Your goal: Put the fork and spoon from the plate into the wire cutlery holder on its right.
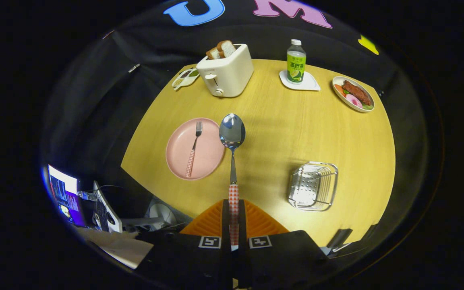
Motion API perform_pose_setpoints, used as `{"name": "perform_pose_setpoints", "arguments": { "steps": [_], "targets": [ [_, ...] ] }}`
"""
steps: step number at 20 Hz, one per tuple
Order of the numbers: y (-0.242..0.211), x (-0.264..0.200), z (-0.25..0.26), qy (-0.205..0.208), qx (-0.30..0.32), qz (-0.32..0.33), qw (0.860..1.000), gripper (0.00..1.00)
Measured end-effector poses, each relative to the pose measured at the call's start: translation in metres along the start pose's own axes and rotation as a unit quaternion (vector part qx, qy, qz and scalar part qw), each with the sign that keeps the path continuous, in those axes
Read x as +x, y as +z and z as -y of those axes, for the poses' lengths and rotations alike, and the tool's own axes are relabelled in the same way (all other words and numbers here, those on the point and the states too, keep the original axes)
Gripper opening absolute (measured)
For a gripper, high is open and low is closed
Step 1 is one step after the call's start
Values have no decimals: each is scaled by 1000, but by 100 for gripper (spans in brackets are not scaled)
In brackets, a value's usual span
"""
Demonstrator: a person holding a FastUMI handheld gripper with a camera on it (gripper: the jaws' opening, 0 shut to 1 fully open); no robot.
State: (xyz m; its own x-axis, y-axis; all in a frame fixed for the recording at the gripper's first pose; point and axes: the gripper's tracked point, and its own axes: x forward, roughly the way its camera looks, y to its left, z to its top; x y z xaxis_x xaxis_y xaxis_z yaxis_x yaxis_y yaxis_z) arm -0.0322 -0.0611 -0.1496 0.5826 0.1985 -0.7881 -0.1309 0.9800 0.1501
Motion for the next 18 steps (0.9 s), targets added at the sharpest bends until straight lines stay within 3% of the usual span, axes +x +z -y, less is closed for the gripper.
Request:
{"name": "perform_pose_setpoints", "arguments": {
  "steps": [5, 9, 13, 18],
  "targets": [
    [-27, -27, 65, -29, -55, -82, 995, 10],
    [-51, -33, 109, -46, -75, -171, 981, 10],
    [-49, -31, 127, -37, -89, -216, 972, 10],
    [-54, -24, 144, -41, -140, -281, 949, 10]
  ]
}}
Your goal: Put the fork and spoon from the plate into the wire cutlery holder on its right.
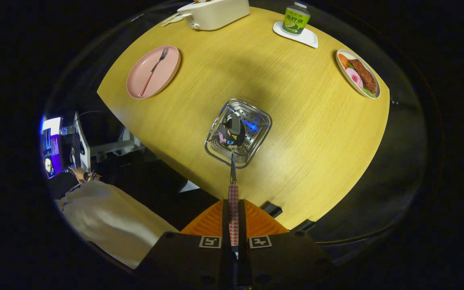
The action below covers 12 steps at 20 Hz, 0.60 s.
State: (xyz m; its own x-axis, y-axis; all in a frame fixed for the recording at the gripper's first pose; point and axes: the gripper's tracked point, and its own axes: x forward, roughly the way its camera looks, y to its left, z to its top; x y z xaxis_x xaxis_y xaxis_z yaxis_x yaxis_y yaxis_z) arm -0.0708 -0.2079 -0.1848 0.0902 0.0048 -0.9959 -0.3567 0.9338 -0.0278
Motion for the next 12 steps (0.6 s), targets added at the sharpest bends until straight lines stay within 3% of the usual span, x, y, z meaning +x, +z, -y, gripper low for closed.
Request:
{"name": "perform_pose_setpoints", "arguments": {
  "steps": [12],
  "targets": [
    [27, 30, 13, 13, 0, -110, 994, 11]
  ]
}}
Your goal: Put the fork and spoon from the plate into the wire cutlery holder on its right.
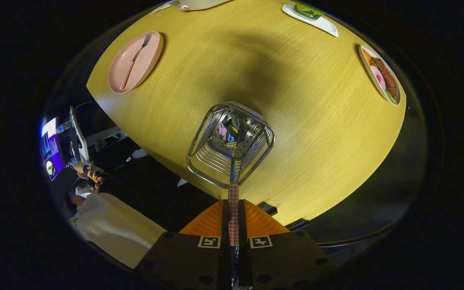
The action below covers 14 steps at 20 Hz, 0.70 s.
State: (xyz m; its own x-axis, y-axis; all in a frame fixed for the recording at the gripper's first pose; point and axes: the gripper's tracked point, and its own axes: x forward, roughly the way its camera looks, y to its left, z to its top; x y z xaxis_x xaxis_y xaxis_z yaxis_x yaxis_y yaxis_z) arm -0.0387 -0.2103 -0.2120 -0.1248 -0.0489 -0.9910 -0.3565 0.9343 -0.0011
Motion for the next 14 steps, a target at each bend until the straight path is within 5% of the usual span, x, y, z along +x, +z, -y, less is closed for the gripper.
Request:
{"name": "perform_pose_setpoints", "arguments": {
  "steps": [5, 9, 14],
  "targets": [
    [21, -1, -1, 3, 16, 20, 1000, 20],
    [28, -13, -1, 1, 14, 62, 998, 59],
    [38, -36, -16, 34, 37, 157, 986, 88]
  ]
}}
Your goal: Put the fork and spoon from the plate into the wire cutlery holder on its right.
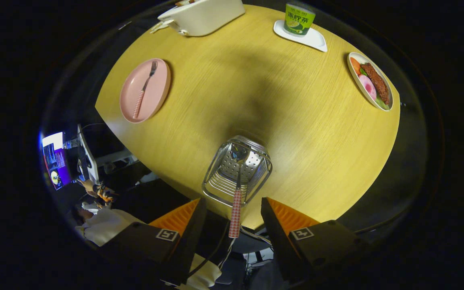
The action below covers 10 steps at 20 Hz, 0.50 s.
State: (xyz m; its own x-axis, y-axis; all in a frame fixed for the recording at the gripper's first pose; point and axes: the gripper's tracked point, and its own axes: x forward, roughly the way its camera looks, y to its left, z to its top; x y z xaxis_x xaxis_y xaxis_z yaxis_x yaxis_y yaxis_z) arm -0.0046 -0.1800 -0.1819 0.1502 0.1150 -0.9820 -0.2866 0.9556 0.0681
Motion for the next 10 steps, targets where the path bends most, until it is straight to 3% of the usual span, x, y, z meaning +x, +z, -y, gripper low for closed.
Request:
{"name": "perform_pose_setpoints", "arguments": {
  "steps": [3, 10],
  "targets": [
    [5, -14, -5, 4, 28, 64, 998, 99],
    [8, -51, -12, -13, 119, 210, 970, 99]
  ]
}}
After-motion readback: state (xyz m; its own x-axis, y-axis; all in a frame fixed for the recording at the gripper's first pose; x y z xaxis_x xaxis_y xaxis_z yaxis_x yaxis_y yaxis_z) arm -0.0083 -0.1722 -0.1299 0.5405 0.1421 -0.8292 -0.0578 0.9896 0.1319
